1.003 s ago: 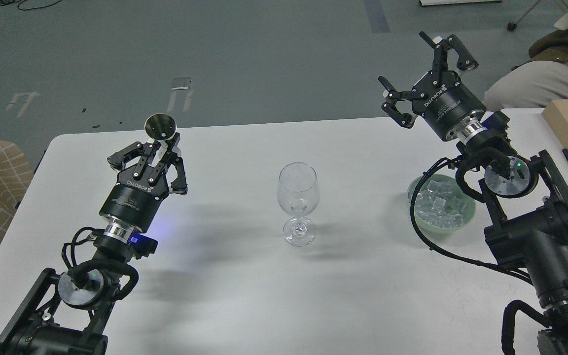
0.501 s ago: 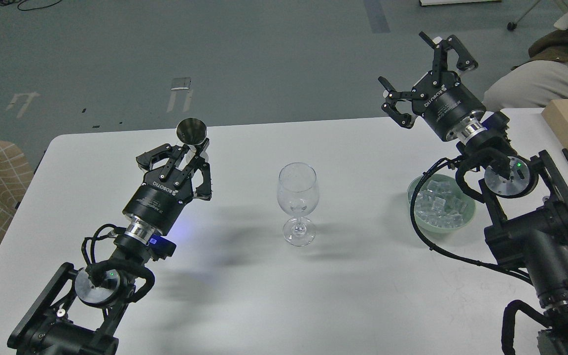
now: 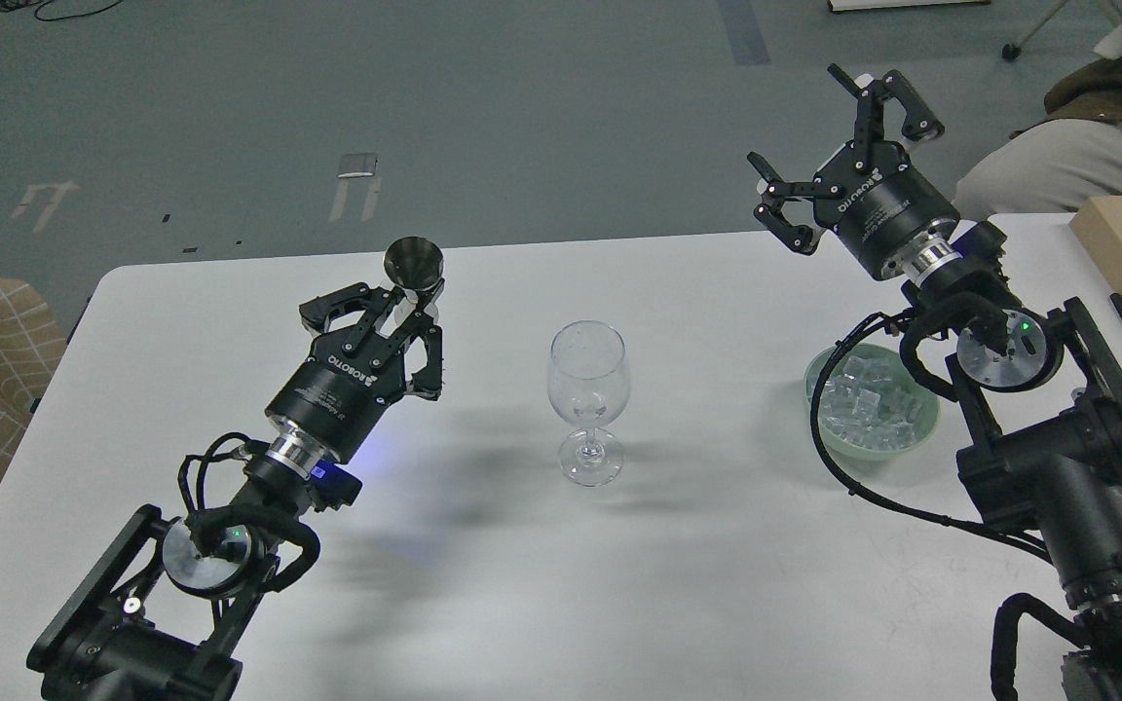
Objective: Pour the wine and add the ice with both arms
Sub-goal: 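Raise the jigger with the left gripper toward the wine glass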
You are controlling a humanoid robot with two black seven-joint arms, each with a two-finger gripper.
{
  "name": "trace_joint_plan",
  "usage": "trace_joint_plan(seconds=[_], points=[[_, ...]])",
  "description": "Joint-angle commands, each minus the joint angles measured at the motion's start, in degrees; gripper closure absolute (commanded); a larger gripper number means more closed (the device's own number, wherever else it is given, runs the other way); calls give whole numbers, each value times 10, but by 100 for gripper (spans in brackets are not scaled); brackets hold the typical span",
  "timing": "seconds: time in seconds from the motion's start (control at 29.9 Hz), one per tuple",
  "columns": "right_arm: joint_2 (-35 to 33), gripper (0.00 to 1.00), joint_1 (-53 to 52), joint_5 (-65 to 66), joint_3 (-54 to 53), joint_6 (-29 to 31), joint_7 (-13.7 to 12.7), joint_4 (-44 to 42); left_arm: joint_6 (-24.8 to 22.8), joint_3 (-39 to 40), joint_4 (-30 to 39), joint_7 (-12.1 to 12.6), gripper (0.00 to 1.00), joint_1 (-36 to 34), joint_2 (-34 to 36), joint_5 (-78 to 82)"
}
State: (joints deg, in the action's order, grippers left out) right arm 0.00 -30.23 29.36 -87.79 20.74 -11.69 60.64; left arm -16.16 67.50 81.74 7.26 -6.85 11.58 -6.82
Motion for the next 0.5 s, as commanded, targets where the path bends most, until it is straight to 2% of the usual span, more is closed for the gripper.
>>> trace_joint_plan(seconds=[0.0, 0.47], points=[[0, 0, 0, 0, 0, 0, 0, 0, 2, 0, 0, 3, 93, -8, 2, 5], [0, 0, -2, 0, 0, 0, 0, -2, 17, -4, 3, 12, 93, -30, 7, 8]])
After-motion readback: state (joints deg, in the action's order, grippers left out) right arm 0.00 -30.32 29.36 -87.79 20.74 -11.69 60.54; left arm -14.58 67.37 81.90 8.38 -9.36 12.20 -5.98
